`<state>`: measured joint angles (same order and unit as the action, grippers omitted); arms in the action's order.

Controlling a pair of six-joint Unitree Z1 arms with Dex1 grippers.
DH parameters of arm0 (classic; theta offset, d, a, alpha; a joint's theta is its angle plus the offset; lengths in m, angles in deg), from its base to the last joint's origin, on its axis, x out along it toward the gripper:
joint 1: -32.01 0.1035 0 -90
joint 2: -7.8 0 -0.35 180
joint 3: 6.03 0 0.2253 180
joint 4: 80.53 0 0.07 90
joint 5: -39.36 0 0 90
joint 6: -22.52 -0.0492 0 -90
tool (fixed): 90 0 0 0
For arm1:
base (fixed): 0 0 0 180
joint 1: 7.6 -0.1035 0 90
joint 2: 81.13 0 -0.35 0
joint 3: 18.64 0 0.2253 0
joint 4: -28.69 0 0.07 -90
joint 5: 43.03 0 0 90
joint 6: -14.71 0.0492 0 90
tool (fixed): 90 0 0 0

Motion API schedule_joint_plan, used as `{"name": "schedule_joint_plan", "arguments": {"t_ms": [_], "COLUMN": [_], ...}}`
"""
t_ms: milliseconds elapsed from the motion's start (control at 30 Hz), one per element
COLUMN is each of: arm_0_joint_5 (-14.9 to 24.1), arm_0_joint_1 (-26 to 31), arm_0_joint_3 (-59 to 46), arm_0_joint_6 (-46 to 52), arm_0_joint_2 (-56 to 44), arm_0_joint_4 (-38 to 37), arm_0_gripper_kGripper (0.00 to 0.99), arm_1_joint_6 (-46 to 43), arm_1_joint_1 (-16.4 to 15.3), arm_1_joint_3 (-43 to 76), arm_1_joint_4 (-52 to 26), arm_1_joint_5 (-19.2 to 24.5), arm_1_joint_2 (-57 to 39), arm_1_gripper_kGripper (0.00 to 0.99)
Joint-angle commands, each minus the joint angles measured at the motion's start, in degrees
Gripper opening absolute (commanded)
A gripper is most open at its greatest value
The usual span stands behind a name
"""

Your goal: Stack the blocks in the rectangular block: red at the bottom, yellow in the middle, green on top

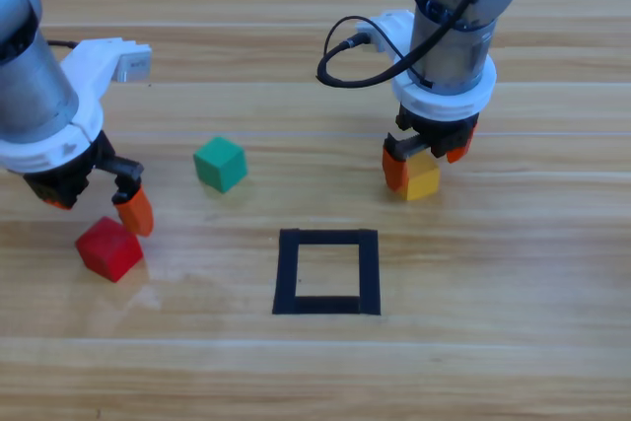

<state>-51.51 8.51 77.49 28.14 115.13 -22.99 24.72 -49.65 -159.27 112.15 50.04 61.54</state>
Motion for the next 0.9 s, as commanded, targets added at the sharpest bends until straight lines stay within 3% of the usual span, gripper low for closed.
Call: {"name": "schedule_joint_plan", "arguments": {"t_ms": [33,200,233,333,400,700,900], "arm_0_joint_5": [1.49,2.28,2.45,2.89,2.98,3.16,3.07], "arm_0_joint_1": [-2.43,-2.87,-2.96,-3.05,-3.05,-3.22,-3.22], "arm_0_joint_3": [-0.23,-0.14,0.12,0.91,1.44,2.93,3.20], "arm_0_joint_6": [0.45,0.45,0.45,0.54,0.54,0.27,0.01], "arm_0_joint_2": [1.65,3.32,3.76,5.43,6.31,8.77,10.00], "arm_0_joint_4": [0.80,1.59,1.67,2.38,2.73,3.78,4.22], "arm_0_gripper_kGripper": [0.990,0.990,0.990,0.990,0.990,0.986,0.859], "arm_1_joint_6": [-0.61,-0.70,-0.70,-1.40,-1.49,3.17,11.17], "arm_1_joint_1": [1.54,1.54,1.54,1.54,1.54,1.54,0.74], "arm_1_joint_3": [-3.93,-4.37,-4.37,-4.37,-4.37,-4.10,1.00], "arm_1_joint_4": [3.70,4.49,4.58,5.11,5.55,10.38,10.82], "arm_1_joint_5": [-1.13,-1.13,-1.22,-2.01,-2.01,-0.87,0.80], "arm_1_joint_2": [8.06,9.03,9.12,8.94,8.68,4.99,-3.89], "arm_1_gripper_kGripper": [0.729,0.724,0.621,0.176,0.015,0.000,0.000]}}
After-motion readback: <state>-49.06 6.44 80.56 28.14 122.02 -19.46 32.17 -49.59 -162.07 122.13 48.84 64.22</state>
